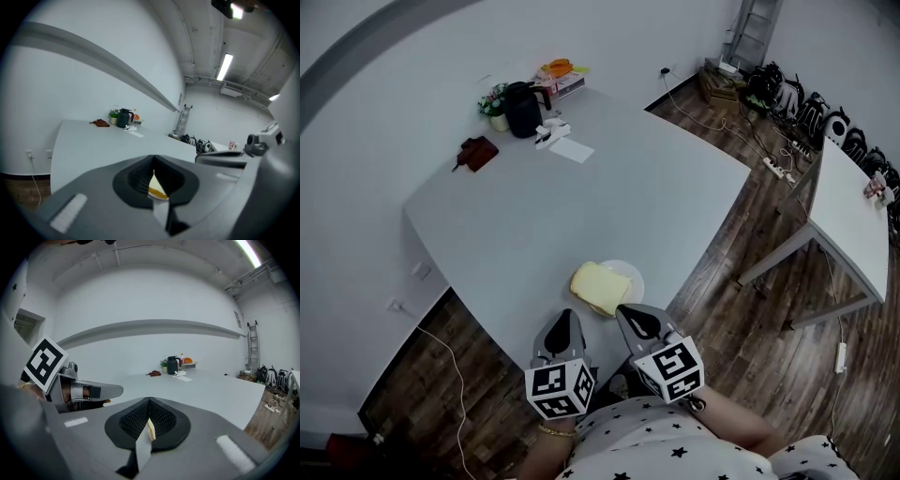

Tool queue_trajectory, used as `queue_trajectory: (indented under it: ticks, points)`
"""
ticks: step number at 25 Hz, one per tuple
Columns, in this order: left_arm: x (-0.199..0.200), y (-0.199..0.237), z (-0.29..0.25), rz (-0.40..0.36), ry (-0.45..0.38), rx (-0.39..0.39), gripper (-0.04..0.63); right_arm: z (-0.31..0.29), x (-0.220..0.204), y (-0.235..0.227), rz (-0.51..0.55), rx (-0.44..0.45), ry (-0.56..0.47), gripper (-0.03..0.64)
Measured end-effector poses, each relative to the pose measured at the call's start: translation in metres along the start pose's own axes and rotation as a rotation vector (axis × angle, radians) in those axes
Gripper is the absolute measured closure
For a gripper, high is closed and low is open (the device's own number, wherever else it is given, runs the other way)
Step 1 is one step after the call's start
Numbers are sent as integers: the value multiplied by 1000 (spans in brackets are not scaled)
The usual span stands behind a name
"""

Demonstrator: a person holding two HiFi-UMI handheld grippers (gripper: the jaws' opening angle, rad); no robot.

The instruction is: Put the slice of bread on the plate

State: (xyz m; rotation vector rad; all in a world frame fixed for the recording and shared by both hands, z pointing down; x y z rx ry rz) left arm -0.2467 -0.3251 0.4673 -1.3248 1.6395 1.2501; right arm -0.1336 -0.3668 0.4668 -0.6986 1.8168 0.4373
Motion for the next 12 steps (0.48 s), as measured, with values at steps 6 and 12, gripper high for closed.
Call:
queue_trajectory:
  ticks: [6, 12]
  points:
    - [-1, 0, 1, -4, 0, -6, 588, 3, 3, 0, 1, -12, -13, 618]
    - [0, 6, 5, 2, 2, 0, 588, 4, 3, 4, 5, -14, -15, 618]
Point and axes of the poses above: the fingertips, and each gripper's own axes: z backward along the fingers, y to its left, x out of its top, the point moved 3 cm from there along z, backward along the fingers, and after that the axes turned 8 degrees about -x, right-handed, at the moved point
